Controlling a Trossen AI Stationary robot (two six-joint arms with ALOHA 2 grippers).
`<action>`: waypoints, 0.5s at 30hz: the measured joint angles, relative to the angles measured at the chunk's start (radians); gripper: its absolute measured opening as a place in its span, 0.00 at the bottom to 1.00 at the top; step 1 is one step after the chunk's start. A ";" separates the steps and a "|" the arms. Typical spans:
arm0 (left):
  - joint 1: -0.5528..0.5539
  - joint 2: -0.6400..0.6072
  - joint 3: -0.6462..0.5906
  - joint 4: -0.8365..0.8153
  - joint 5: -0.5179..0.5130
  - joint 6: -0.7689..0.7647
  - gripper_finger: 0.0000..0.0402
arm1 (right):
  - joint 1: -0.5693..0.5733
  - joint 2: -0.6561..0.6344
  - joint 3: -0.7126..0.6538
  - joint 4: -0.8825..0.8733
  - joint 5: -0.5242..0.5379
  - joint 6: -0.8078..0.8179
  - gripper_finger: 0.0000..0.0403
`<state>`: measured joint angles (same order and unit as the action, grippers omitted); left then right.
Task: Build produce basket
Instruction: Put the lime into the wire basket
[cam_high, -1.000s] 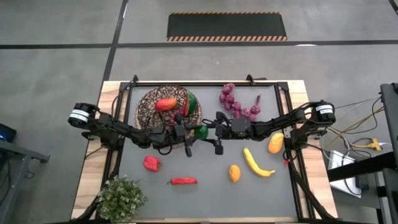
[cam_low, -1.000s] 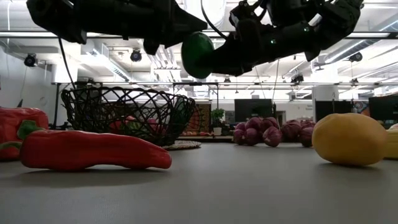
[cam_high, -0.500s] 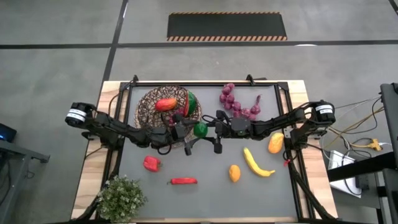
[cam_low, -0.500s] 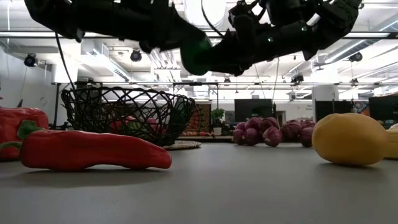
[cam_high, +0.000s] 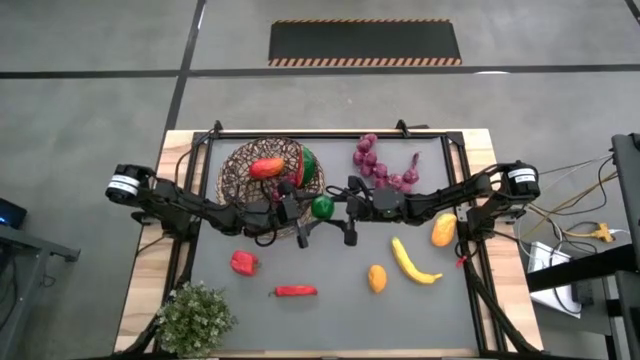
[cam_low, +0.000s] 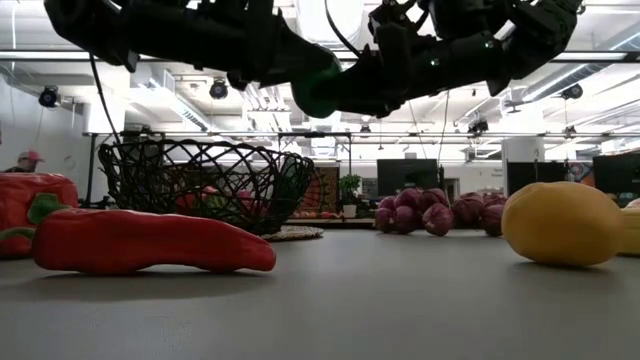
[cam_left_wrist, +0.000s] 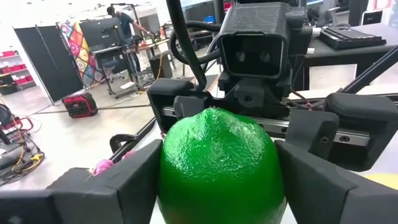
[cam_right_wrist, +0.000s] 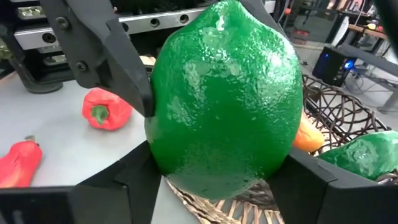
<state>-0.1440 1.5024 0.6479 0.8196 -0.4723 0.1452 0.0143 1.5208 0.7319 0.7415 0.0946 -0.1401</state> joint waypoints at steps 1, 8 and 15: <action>0.000 0.000 0.000 0.000 0.002 -0.001 0.64 | 0.001 0.000 0.000 -0.002 0.005 0.001 0.63; -0.001 0.001 -0.005 -0.005 -0.012 -0.034 0.61 | -0.001 0.001 0.002 -0.004 0.018 0.017 0.79; -0.002 -0.036 -0.009 -0.018 -0.115 -0.037 0.61 | -0.008 -0.014 0.045 -0.047 0.049 0.035 0.85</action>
<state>-0.1455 1.4660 0.6389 0.8014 -0.5874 0.1085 0.0066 1.5071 0.7773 0.6945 0.1433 -0.1052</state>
